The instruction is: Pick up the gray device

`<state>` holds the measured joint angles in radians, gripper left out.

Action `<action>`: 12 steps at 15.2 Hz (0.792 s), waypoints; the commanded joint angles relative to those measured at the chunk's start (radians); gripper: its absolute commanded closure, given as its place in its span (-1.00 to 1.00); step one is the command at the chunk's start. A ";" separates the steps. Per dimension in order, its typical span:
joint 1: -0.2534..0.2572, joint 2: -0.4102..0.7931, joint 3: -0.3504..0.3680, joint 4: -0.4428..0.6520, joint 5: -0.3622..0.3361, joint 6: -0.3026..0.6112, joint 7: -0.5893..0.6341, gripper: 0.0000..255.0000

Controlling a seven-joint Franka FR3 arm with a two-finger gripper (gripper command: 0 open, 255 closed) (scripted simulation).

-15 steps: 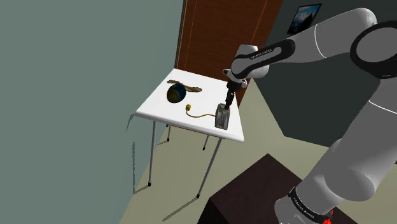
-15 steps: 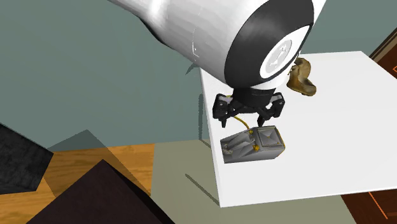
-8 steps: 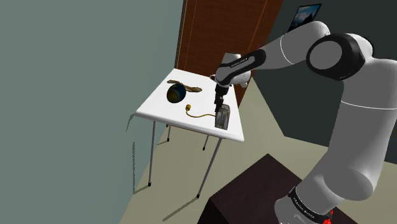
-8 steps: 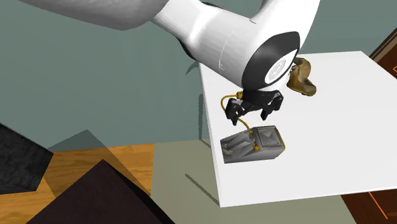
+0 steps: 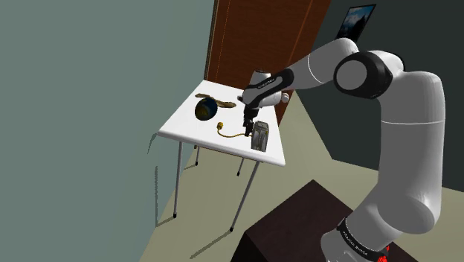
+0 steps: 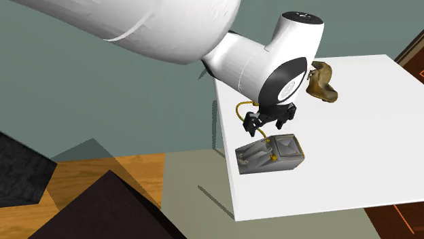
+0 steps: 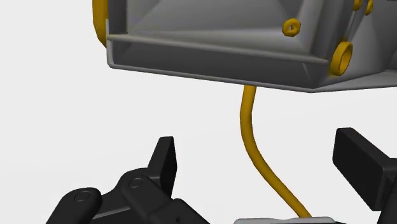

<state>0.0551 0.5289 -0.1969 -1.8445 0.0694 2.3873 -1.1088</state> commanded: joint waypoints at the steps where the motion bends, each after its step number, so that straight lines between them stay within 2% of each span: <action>1: -0.002 0.021 0.003 0.002 0.004 0.020 -0.001 -1.00; 4: -0.004 0.036 0.006 0.001 0.007 0.035 -0.003 -1.00; 5: -0.004 0.035 0.006 0.000 0.007 0.035 -0.003 1.00; 12: -0.004 0.037 0.006 0.002 0.007 0.035 -0.003 1.00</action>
<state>0.0507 0.5654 -0.1914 -1.8422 0.0765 2.4219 -1.1123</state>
